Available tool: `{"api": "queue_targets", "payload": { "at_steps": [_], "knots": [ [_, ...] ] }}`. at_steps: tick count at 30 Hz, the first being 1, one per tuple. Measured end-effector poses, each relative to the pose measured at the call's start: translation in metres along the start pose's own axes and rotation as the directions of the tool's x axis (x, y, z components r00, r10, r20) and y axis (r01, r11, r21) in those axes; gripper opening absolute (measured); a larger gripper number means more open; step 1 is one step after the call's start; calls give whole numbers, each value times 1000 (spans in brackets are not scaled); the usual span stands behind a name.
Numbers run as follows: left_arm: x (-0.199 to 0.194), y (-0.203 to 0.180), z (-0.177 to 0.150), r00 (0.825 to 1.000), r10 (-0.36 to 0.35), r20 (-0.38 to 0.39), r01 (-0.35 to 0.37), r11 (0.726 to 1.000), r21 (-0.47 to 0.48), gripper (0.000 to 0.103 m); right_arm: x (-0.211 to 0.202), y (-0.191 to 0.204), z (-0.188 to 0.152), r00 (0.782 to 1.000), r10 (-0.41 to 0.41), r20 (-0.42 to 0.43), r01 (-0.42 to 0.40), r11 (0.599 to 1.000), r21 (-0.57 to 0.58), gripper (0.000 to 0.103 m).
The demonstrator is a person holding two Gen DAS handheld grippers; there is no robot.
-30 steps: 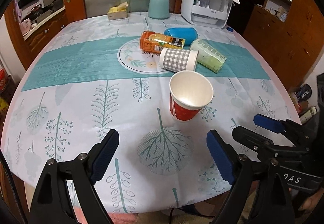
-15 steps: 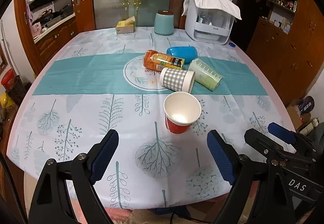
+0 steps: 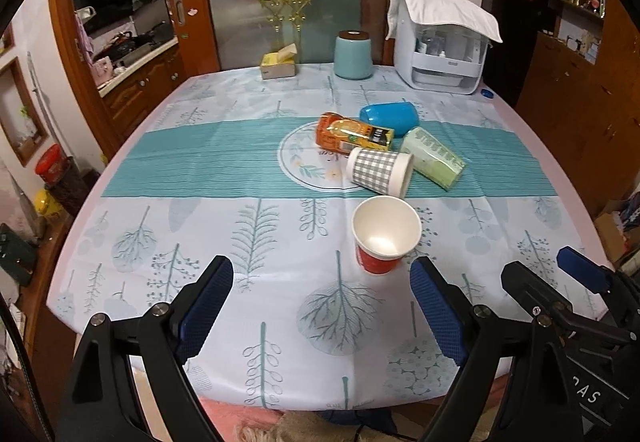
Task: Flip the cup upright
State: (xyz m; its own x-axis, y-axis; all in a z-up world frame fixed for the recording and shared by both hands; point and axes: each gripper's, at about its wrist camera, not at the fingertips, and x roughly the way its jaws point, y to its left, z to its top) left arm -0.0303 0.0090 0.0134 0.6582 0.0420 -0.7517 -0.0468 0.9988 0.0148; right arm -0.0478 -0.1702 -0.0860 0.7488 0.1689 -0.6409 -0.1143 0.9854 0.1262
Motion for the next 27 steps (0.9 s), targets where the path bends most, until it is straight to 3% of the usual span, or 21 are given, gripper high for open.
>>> {"api": "queue_targets", "payload": {
  "at_steps": [7,27],
  "knots": [
    [0,2,1,1000,21,9,-21,1000,-11,89,3,1,1,1000,6,-22,-5,1000,14,81],
    [13,2,10,1000,-6,-22,5,999,-39,89,10,2,9,999,-27,-27,28,1000,12,81]
  ]
}}
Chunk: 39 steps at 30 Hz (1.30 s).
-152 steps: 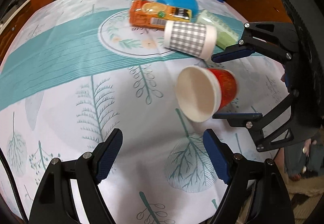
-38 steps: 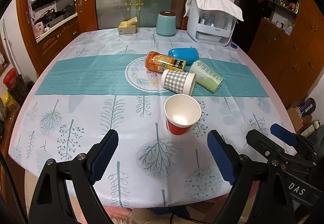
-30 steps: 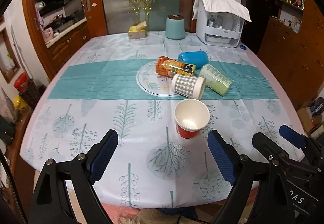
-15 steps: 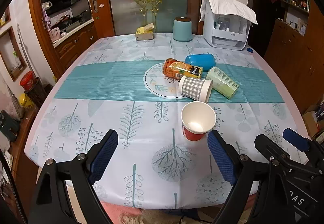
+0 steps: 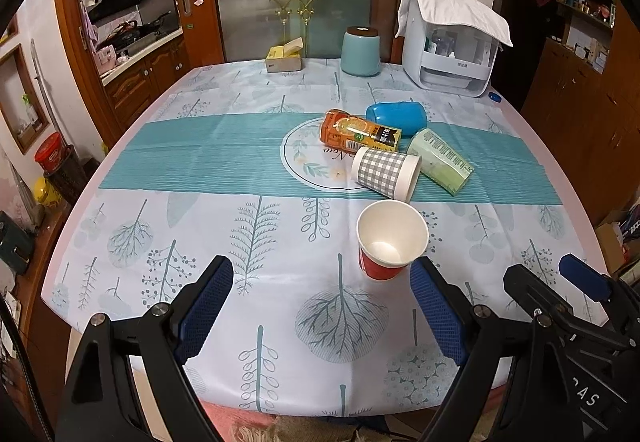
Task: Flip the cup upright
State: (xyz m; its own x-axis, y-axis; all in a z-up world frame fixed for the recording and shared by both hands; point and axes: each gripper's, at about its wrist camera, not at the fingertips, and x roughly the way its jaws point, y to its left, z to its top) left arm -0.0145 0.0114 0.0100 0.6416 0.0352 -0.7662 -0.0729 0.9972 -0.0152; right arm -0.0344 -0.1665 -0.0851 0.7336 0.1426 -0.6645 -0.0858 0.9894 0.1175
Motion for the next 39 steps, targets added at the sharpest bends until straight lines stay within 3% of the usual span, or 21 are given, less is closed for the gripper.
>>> {"api": "queue_targets", "payload": {
  "at_steps": [39],
  "knots": [
    [13,4,0,1000,-13,-8,13,1000,-7,89,11,0,1,1000,-6,-4,6,1000,5,81]
  ]
}}
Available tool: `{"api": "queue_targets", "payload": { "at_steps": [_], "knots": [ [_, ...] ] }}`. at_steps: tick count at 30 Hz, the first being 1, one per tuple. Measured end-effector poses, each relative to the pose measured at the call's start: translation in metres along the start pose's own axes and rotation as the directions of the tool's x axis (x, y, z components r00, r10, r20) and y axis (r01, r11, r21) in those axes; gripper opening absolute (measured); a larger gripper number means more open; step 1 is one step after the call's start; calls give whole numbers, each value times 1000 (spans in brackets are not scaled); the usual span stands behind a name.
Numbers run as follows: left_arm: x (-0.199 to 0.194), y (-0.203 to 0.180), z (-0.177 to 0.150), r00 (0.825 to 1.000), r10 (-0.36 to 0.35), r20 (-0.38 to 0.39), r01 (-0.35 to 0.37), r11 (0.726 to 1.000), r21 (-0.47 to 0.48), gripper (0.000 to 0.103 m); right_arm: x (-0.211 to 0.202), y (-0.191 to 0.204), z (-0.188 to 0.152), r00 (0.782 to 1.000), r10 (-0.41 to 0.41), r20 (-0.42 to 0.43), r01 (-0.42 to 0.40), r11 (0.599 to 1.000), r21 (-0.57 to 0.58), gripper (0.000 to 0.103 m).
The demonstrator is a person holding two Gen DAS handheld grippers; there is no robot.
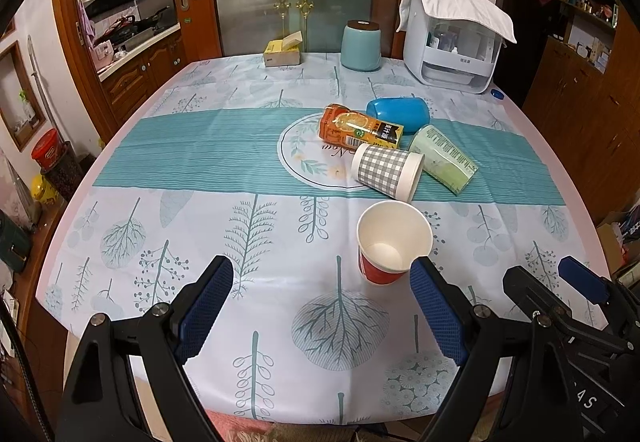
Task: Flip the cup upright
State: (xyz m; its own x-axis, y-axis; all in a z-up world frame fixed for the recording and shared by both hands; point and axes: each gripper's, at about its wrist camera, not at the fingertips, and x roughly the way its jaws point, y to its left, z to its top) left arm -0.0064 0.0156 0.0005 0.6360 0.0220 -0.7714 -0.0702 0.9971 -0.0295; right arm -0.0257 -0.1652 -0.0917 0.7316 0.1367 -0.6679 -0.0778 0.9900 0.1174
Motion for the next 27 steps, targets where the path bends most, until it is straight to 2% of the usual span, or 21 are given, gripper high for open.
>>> {"api": "queue_targets", "payload": {
  "at_steps": [23,27],
  "knots": [
    [6,5,-8,1000,2,-11,-3,1000,-3,89,2,2,-1,1000,-1,-5,1,1000,-1,81],
    [8,9,-10,1000,2,-28,-2,1000,-12,89,7,4,-9,1000,-1,-14,1,1000,0,81]
  ]
}}
